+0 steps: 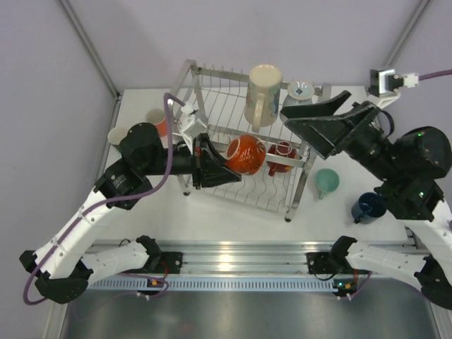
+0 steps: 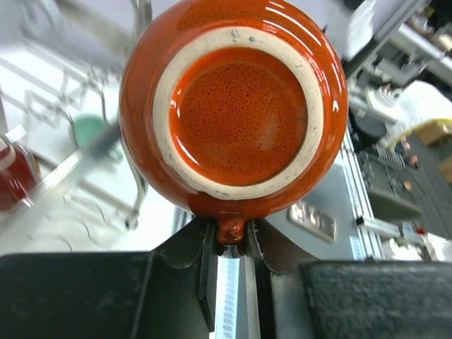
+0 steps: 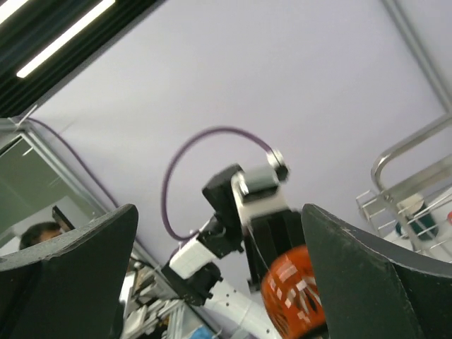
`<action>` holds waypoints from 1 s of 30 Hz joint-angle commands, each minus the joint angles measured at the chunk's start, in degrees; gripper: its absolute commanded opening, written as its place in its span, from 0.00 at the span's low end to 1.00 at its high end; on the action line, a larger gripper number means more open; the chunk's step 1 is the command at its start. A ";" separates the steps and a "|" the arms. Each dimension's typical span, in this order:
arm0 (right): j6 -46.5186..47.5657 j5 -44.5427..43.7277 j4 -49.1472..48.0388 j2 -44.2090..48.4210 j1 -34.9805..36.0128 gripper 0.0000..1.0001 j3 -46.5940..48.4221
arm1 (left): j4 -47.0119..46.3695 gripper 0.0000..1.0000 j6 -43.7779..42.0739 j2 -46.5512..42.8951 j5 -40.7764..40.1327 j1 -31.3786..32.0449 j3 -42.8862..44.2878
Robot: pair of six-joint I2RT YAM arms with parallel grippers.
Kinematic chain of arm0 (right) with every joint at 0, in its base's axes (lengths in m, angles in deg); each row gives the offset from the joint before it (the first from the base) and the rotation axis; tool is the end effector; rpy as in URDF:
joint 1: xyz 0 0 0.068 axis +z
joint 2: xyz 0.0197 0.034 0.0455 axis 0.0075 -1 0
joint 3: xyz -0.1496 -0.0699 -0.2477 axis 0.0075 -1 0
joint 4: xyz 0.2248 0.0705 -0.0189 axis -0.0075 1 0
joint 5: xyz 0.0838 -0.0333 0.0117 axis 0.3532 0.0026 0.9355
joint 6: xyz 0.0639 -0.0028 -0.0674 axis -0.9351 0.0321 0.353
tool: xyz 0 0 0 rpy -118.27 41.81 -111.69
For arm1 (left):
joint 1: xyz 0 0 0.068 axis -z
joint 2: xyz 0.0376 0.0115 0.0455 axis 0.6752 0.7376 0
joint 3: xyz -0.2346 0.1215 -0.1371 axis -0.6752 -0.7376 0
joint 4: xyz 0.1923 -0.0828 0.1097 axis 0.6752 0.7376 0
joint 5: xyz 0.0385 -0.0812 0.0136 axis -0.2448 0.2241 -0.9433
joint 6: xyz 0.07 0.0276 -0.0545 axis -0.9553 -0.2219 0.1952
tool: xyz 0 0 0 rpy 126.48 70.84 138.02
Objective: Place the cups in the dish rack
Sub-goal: Pass the cup from the right arm to the left, then place the cup upside down on the dish rack
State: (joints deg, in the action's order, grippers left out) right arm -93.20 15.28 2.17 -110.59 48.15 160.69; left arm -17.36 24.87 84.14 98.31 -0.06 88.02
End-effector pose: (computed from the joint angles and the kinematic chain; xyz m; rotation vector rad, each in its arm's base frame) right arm 0.0773 0.1161 0.5730 -0.2234 1.2467 1.6345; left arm 0.0943 -0.1654 0.4804 0.9195 1.5033 -1.4826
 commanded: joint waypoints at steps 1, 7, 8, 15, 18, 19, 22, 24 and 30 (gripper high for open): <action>5.89 -6.88 -2.86 4.08 -0.15 0.99 3.52 | 10.52 0.00 -6.15 0.72 -1.78 4.76 -1.48; 7.48 -9.78 0.92 8.12 -0.15 0.99 1.94 | 13.87 0.00 -9.33 1.25 -14.79 19.44 -3.24; 7.57 -9.87 1.45 8.48 -0.15 0.99 1.76 | 13.87 0.00 -9.24 0.73 -15.68 20.24 -3.60; 8.80 -11.01 4.69 10.94 -0.15 0.99 1.59 | 13.87 0.00 -9.15 -0.94 -22.79 24.38 -7.28; 9.85 -11.54 6.54 11.38 -0.15 0.99 2.11 | 13.87 0.00 -8.01 -2.00 -26.22 25.08 -10.80; 10.12 -11.72 6.90 11.90 -0.15 0.99 2.03 | 13.78 0.00 -7.66 -2.70 -28.58 25.35 -12.98; 10.91 -12.68 7.87 12.78 -0.15 0.99 1.41 | 13.35 0.00 -6.34 -3.58 -31.76 25.61 -16.95; 11.26 -12.86 8.13 13.23 -0.15 0.99 1.24 | 11.77 0.00 -5.55 -4.11 -33.70 25.70 -19.66; 12.67 -15.06 9.71 13.93 -0.15 0.99 0.53 | 4.04 0.00 -2.74 -8.50 -40.71 25.70 -27.23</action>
State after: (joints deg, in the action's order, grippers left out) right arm -82.41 1.90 11.20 -97.15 48.15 161.46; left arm -1.97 20.07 79.42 63.23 25.43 62.09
